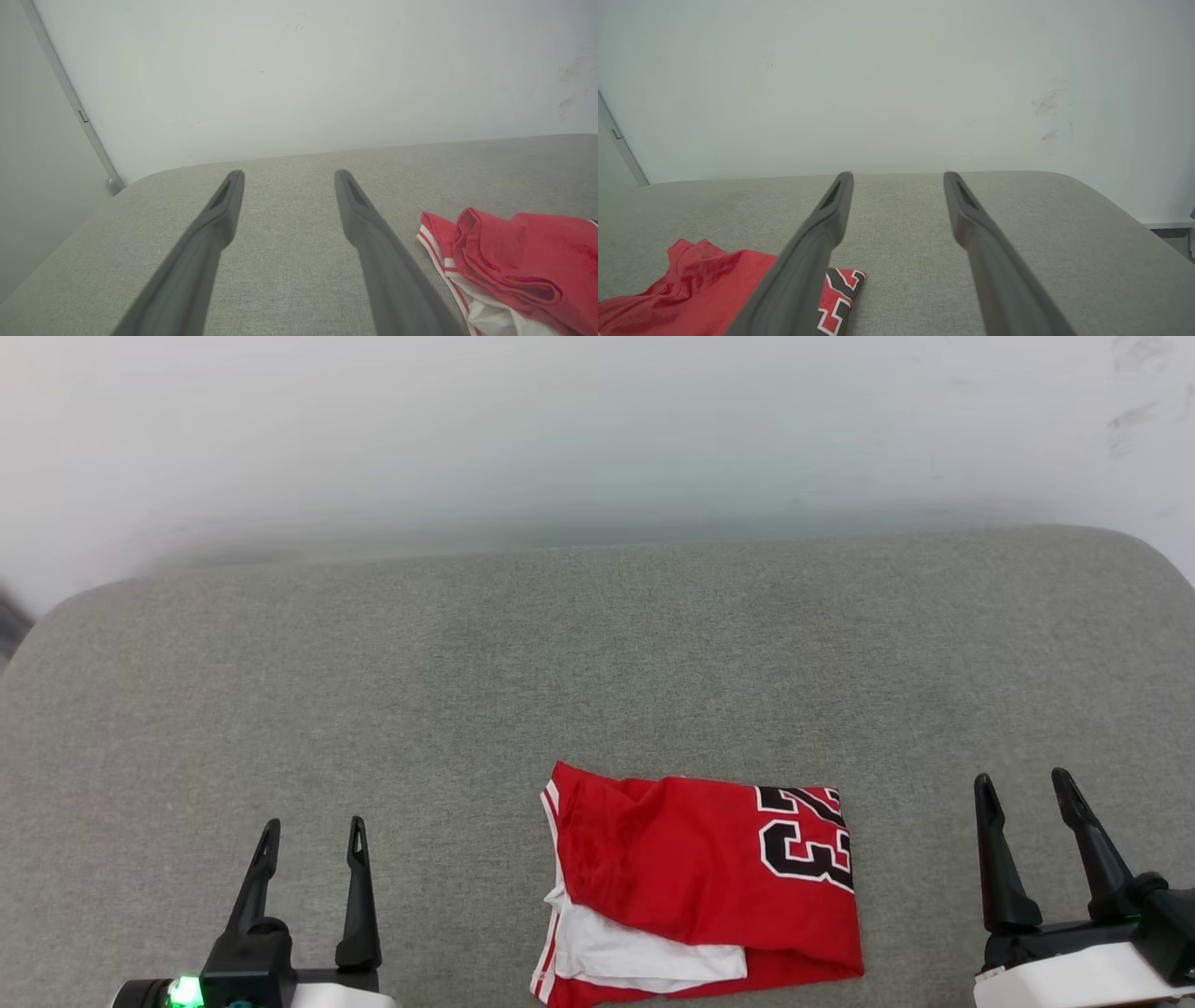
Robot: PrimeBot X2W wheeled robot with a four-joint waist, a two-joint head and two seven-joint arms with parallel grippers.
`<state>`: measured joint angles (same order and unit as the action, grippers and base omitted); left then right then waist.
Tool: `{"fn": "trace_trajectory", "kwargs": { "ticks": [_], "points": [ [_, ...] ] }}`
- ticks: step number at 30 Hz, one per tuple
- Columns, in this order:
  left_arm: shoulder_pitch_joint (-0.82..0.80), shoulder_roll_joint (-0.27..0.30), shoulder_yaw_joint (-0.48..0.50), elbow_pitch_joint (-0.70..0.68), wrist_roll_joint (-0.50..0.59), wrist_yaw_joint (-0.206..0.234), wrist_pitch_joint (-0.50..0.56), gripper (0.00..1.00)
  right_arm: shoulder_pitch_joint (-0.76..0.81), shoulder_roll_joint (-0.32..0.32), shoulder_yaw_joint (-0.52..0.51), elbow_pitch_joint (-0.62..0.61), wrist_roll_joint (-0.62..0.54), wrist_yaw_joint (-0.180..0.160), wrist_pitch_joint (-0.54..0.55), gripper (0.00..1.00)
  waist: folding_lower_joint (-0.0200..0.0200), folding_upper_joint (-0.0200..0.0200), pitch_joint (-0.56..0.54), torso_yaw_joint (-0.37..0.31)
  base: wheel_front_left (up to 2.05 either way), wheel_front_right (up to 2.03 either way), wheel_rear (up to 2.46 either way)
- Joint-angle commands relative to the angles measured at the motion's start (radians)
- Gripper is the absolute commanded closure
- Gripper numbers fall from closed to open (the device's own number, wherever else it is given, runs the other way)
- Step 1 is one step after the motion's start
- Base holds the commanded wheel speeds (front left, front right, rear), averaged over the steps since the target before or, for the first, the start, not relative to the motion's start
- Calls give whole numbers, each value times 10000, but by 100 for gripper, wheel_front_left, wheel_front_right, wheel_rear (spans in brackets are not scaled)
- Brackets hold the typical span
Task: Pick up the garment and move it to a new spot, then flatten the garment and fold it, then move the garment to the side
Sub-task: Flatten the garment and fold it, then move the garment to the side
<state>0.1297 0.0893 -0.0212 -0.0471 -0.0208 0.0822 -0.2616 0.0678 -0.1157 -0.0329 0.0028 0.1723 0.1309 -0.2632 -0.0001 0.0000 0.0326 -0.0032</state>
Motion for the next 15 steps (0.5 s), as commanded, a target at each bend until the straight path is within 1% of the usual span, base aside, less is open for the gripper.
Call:
{"fn": "trace_trajectory", "kwargs": {
  "ticks": [1,6,10,12,15],
  "points": [
    [78,-16,18,-33,-1,7,-46,0,119,73,-27,-46,-91,-4,-15,0,1,0,5,17,0,0,0],
    [37,-54,12,-50,-9,0,-46,0,0,35,-159,-176,-145,-4,-15,0,1,0,36,80,0,0,0],
    [-27,-77,53,-93,-28,31,-46,0,-779,-185,-514,-498,-97,-4,-16,0,1,0,109,89,0,0,0],
    [-46,-94,72,-114,-54,27,-46,0,-1301,-441,-545,-644,-109,-4,-11,0,1,0,162,76,0,0,0],
    [-110,-116,84,-133,-73,-12,-46,0,-2360,-997,-387,-862,53,-4,394,0,1,0,272,69,0,0,0]
  ]
}}
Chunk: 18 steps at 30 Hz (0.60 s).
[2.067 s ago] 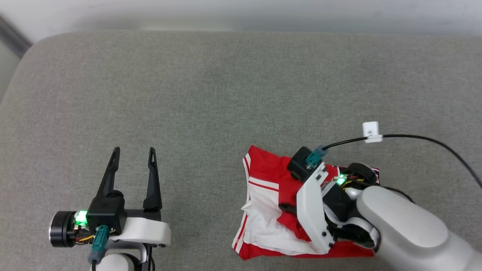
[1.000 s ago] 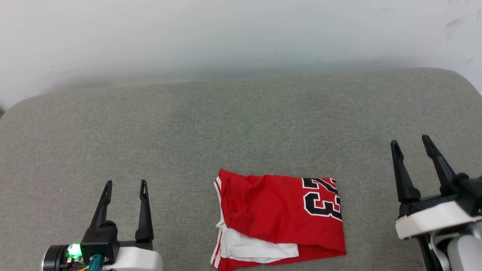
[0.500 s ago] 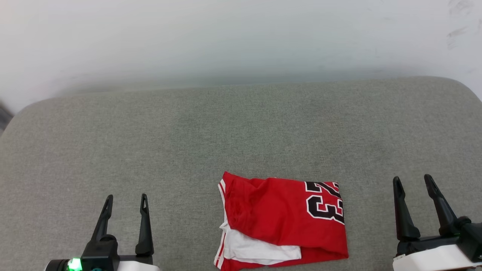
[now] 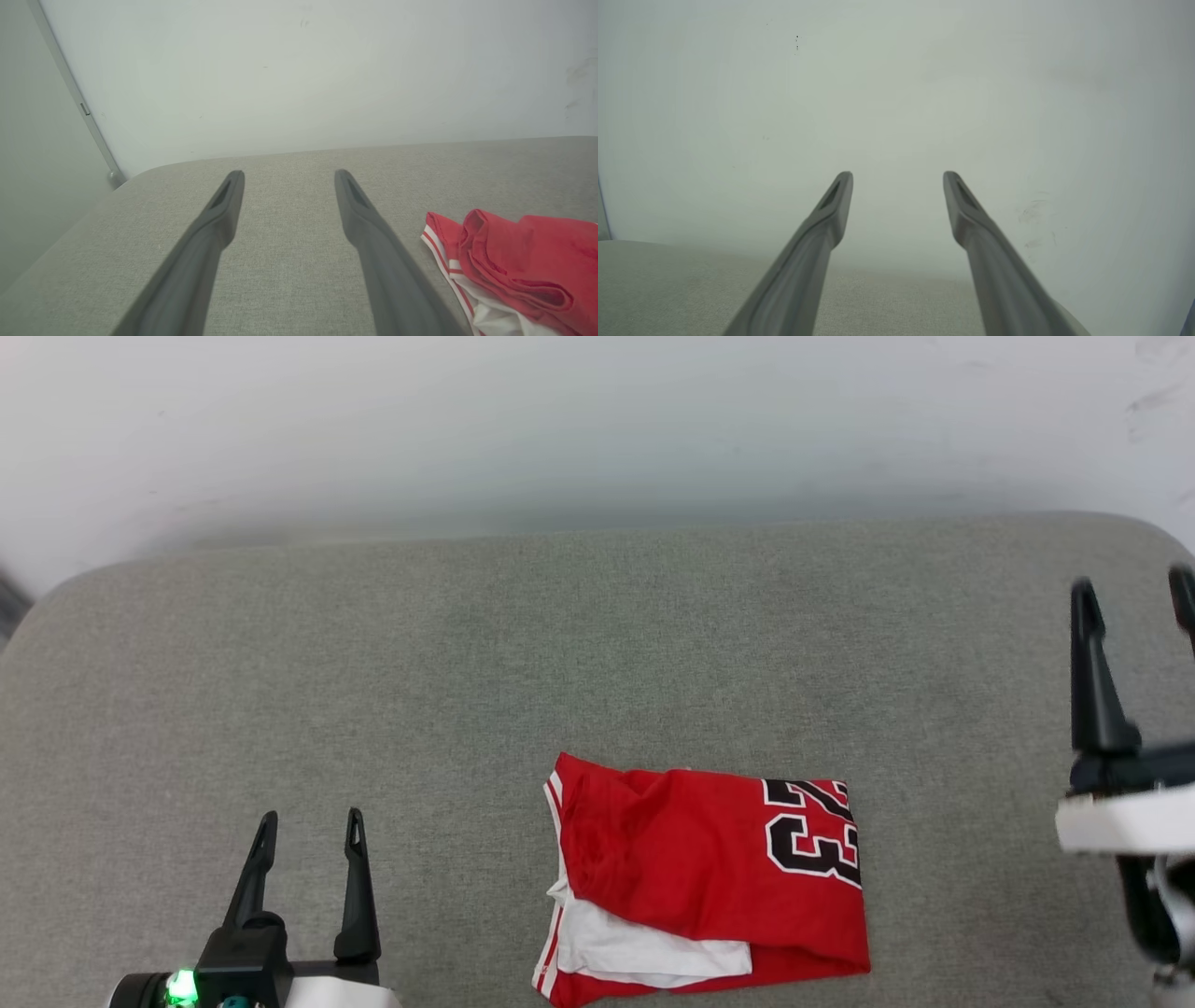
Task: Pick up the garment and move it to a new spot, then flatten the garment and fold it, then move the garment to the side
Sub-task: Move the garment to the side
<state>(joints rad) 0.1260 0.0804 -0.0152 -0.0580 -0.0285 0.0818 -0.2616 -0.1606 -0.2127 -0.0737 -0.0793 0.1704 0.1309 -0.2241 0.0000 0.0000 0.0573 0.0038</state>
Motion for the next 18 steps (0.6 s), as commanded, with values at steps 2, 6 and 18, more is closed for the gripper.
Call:
{"fn": "trace_trajectory", "kwargs": {
  "ticks": [2,6,18],
  "points": [
    [-133,-35,22,-32,6,-38,-46,0,-738,-554,405,-113,199,-4,647,0,0,0,103,12,0,0,0],
    [-288,-60,5,-51,10,-99,-46,0,-1855,-1523,1307,138,1008,-4,2798,0,0,0,289,67,0,0,0],
    [-816,-124,-77,-96,53,-210,-46,0,-2344,-3090,2916,1339,6361,-4,10907,0,0,0,1005,323,0,0,0]
  ]
}}
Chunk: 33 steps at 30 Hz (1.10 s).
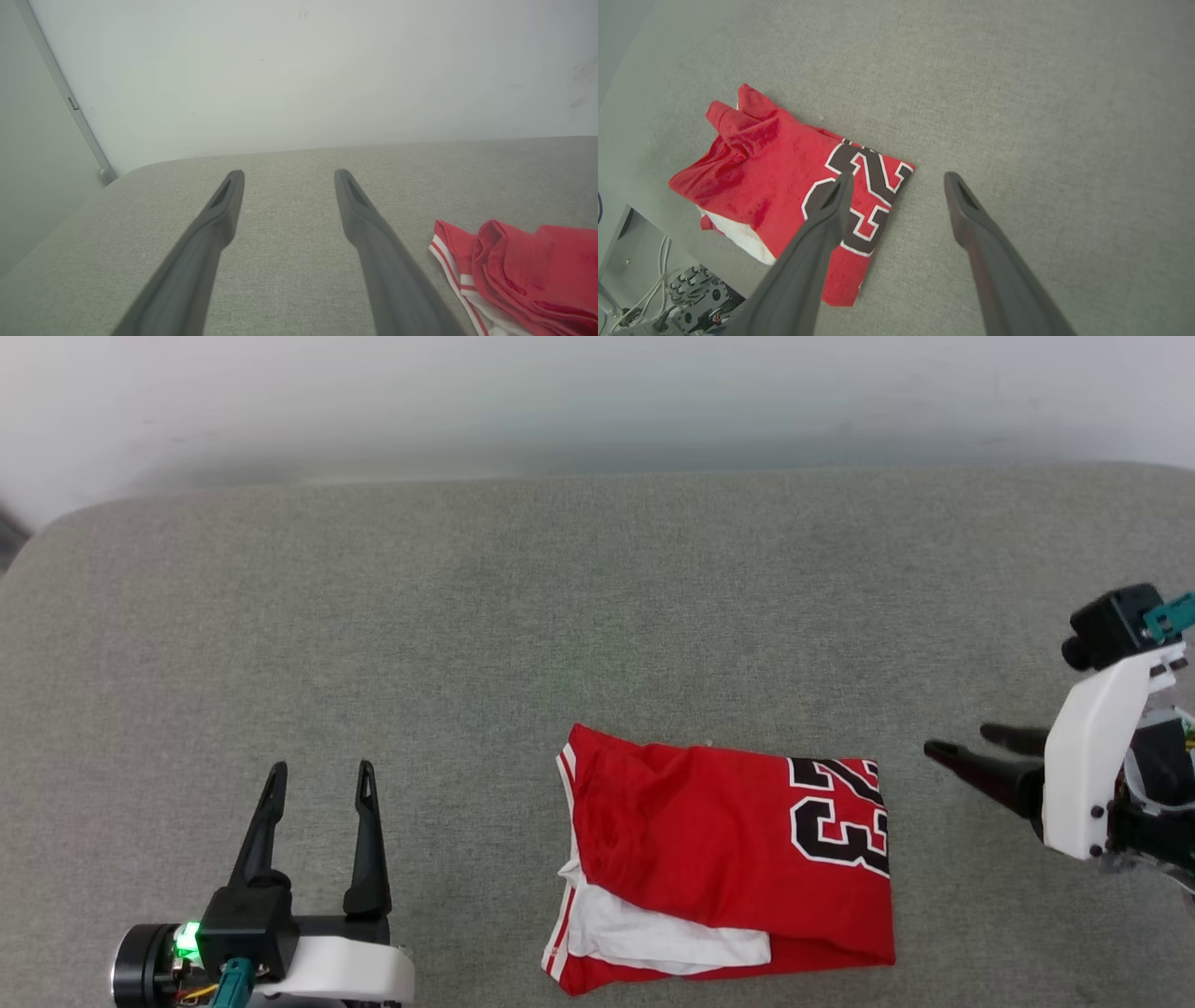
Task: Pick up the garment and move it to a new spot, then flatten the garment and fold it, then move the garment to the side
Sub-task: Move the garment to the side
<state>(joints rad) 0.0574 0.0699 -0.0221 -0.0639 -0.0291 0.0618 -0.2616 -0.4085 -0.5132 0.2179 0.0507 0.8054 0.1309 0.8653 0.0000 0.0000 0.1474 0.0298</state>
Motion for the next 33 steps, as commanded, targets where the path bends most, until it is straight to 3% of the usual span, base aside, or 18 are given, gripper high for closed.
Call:
{"fn": "trace_trajectory", "kwargs": {
  "ticks": [1,6,14,24,25,26,33],
  "points": [
    [-185,-23,-18,-42,59,-27,-46,0,256,-73,-1,106,366,-4,394,0,0,0,191,101,0,0,0],
    [-539,-48,-88,-85,70,-80,-46,0,774,273,-182,426,1264,-4,1268,0,0,0,726,306,0,0,0],
    [-1057,-88,-139,-39,37,-144,-46,0,1143,1102,5,927,1558,-4,1071,0,0,0,1473,593,0,0,0],
    [-1422,-131,-188,118,9,-234,-47,0,1487,1062,1565,1891,867,-27,549,0,0,0,1798,825,0,0,0],
    [-1435,-132,-181,136,2,-239,-47,0,1481,1015,1653,1883,865,-28,398,37,0,0,1795,836,0,0,0],
    [-1437,-136,-178,153,-3,-241,-47,0,1439,957,1760,1867,839,-27,238,100,0,0,1779,844,0,0,0],
    [-1121,-154,-71,320,-30,-215,-47,0,466,302,2237,1313,929,-8,-1020,100,0,0,1281,681,0,0,0]
  ]
}}
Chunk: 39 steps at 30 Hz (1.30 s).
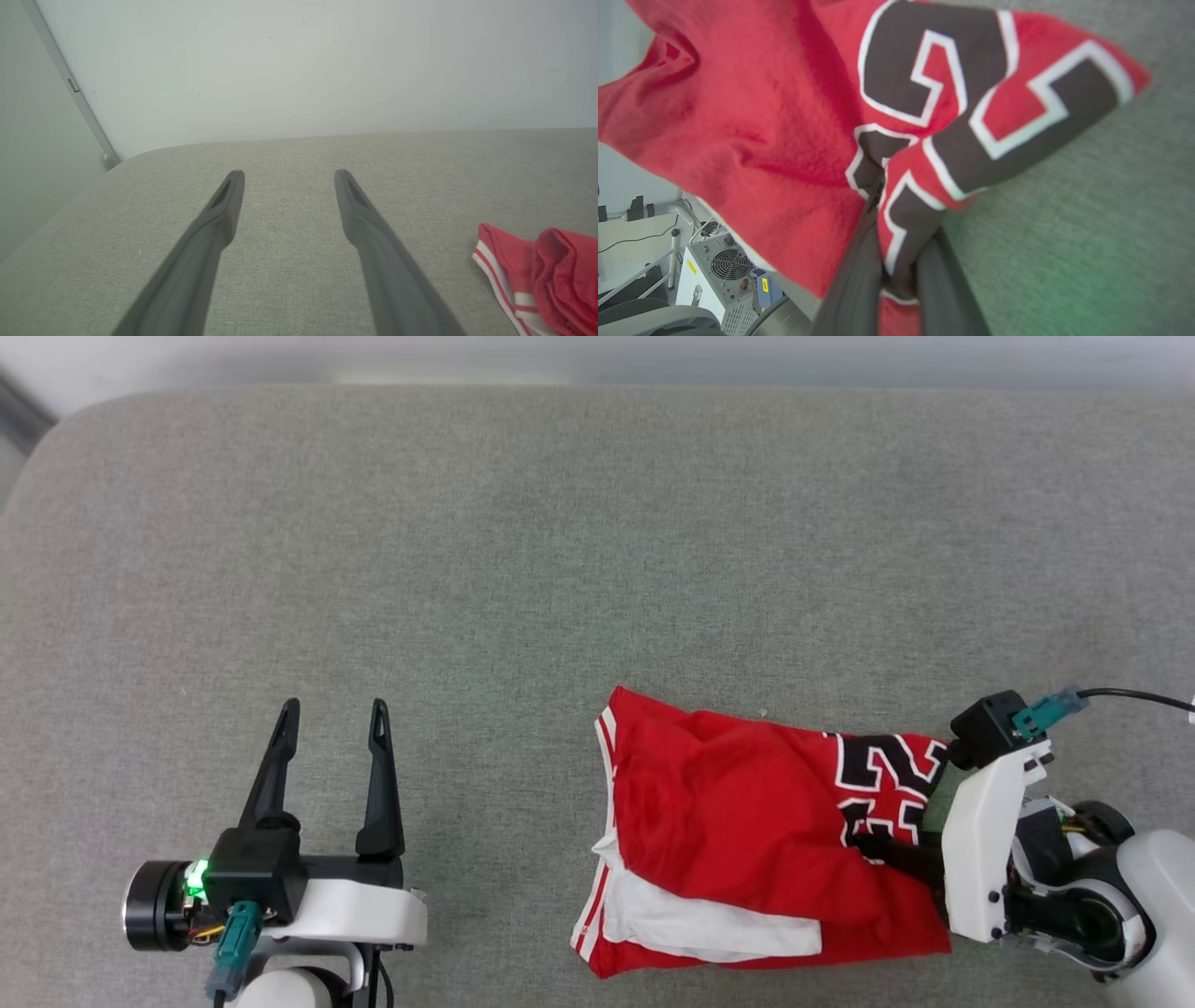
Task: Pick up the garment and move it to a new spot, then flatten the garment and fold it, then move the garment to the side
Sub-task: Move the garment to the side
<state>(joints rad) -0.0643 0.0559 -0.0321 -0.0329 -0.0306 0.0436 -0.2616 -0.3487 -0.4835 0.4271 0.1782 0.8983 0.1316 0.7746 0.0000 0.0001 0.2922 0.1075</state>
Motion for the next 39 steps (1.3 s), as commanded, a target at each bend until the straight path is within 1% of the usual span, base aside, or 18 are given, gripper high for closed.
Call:
{"fn": "trace_trajectory", "kwargs": {
  "ticks": [1,6,7,9,15,21,26,30,35,39],
  "points": [
    [140,-16,47,32,-18,-33,-47,0,-346,-117,231,-116,-2,-16,-274,100,0,-1,-271,-153,0,0,0],
    [332,-26,145,14,-48,-53,-47,0,-1097,-838,854,-855,-61,-13,-723,100,0,-1,-717,-582,0,0,0],
    [332,-26,145,14,-48,-53,-47,0,-1097,-838,854,-855,-61,-13,-723,100,0,-1,-717,-582,0,0,0],
    [405,-28,187,-30,-52,-32,-47,0,-1448,-1229,1126,-1210,-178,-13,-811,100,0,-1,-799,-821,0,0,0],
    [605,-32,367,-173,-60,47,-37,0,-2432,-2364,1790,-2090,-572,-13,-1017,100,0,-1,-621,-1902,0,0,0],
    [324,96,555,-352,101,-76,-37,0,-3022,-3236,1772,-2077,-1000,-13,-1490,100,0,-1,-11,-2965,0,0,0],
    [9,340,592,-473,247,-165,-37,0,-3291,-3866,1457,-1515,-1463,-13,-1988,100,0,-1,555,-3446,0,0,0],
    [-232,553,642,-663,299,-237,-37,0,-3601,-4368,1252,-694,-2057,-15,-2349,100,0,-1,1042,-3586,0,0,0],
    [-446,804,731,-921,355,-263,-37,0,-4156,-4530,959,714,-2553,-15,-2611,100,0,-1,1662,-3588,0,0,0],
    [-571,935,808,-1150,353,-228,-37,0,-4626,-4238,464,1902,-2971,-15,-2787,100,0,-1,2078,-3598,0,0,0]
  ]
}}
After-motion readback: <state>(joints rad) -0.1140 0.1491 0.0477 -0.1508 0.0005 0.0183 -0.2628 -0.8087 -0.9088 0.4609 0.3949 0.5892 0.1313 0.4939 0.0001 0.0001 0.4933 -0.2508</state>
